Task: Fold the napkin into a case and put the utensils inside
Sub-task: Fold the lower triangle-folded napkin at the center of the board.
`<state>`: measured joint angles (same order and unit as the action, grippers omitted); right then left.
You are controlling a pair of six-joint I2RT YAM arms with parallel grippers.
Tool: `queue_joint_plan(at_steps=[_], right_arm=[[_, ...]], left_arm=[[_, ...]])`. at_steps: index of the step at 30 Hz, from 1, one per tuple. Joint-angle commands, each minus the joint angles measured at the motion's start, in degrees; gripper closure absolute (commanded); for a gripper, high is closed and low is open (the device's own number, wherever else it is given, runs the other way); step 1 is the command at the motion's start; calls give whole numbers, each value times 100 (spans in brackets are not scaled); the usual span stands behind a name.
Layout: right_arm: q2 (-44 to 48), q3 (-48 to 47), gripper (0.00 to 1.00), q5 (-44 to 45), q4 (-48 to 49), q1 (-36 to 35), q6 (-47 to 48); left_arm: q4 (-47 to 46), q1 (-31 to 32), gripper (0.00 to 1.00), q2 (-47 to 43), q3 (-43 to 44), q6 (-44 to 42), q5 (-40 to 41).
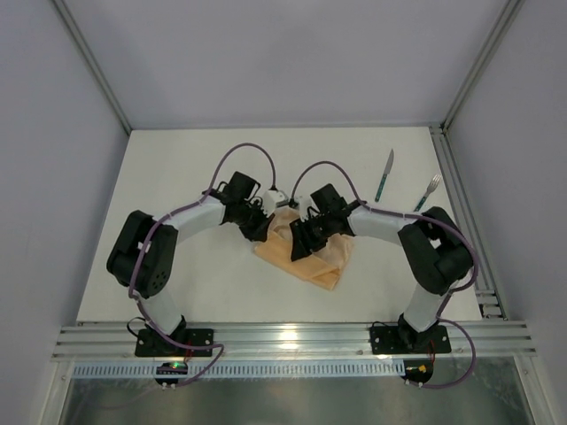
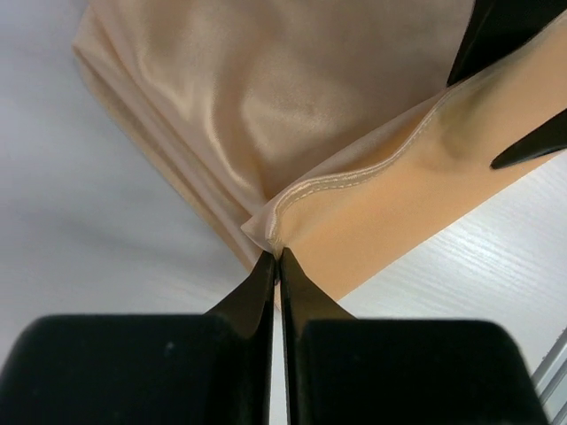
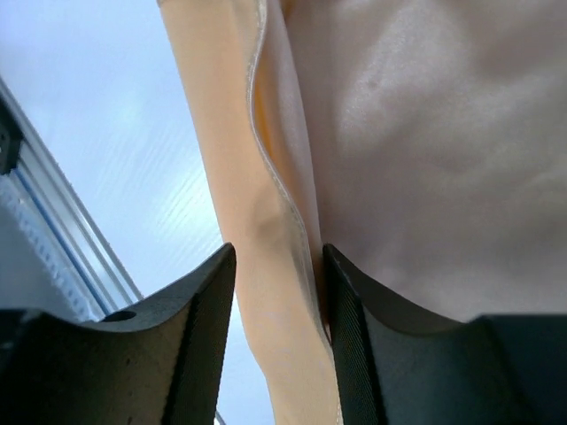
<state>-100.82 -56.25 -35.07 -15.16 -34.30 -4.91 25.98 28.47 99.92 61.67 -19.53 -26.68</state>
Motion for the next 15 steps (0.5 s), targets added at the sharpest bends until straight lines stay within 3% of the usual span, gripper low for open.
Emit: queue_joint_plan(at_steps=[1, 9, 12, 13, 15], right_arm=[[756, -62, 51, 1139, 189, 47, -28], [941, 44, 50, 1108, 548, 152, -194], [722, -96, 64, 1011, 856, 257, -352], [434, -158, 81, 941, 900, 301, -405], [108, -298, 94, 660, 979, 433, -511]], left_arm=[[390, -34, 100, -95, -15, 46, 93], [443, -34, 100, -78, 38, 72, 31], [417, -34, 100, -104, 64, 81, 13], [434, -34, 100, -122, 82, 90, 5], [469, -34, 100, -113, 126, 98, -4]])
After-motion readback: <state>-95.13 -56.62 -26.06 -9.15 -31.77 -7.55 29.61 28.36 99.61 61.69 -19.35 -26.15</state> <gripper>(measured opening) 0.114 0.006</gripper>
